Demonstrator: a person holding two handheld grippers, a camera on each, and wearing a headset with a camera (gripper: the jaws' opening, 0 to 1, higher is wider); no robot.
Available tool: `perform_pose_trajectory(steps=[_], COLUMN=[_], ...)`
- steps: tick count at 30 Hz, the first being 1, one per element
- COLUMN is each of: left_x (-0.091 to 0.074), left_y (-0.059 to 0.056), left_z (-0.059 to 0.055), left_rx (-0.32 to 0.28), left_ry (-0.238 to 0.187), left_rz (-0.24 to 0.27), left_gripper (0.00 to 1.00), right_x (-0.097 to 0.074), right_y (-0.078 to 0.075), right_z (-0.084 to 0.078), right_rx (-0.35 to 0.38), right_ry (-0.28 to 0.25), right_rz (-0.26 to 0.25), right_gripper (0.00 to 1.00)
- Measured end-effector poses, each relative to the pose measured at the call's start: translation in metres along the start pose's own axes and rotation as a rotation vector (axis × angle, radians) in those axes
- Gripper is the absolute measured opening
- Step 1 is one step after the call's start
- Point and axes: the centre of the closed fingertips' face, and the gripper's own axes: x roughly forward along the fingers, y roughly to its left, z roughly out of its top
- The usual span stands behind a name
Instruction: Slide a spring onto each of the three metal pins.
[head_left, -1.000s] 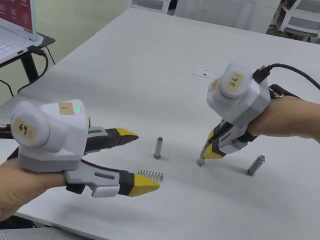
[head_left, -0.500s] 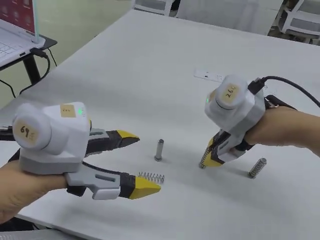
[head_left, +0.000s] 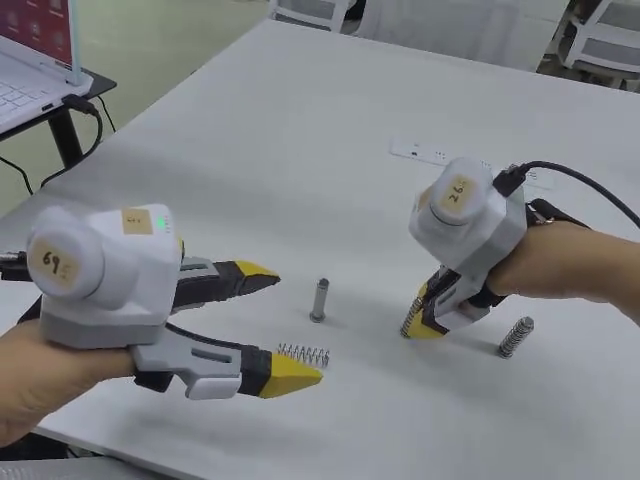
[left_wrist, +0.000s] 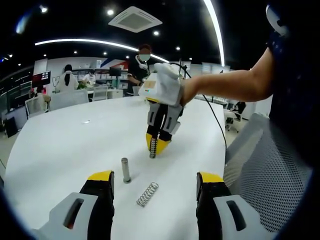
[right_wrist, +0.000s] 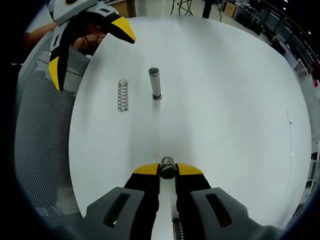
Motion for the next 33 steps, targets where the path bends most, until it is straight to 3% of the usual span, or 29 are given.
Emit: perform_pose_trajectory(steps=[15, 33], left_x=[0.001, 0.002], left_y=[0.0, -0.003], left_z=[-0.001, 0.0], left_rx=[0.003, 0.008], left_ry=[0.003, 0.007], left_rz=[-0.003, -0.013], left_gripper=[0.62, 0.62], right_x=[-0.002, -0.012], right_y=[0.0, 0.015], right_z=[-0.007, -0.015], right_rx=[0.028, 0.054], right_ry=[-0.009, -0.024], right_rz=[-0.009, -0.02], right_gripper=[0.14, 0.15])
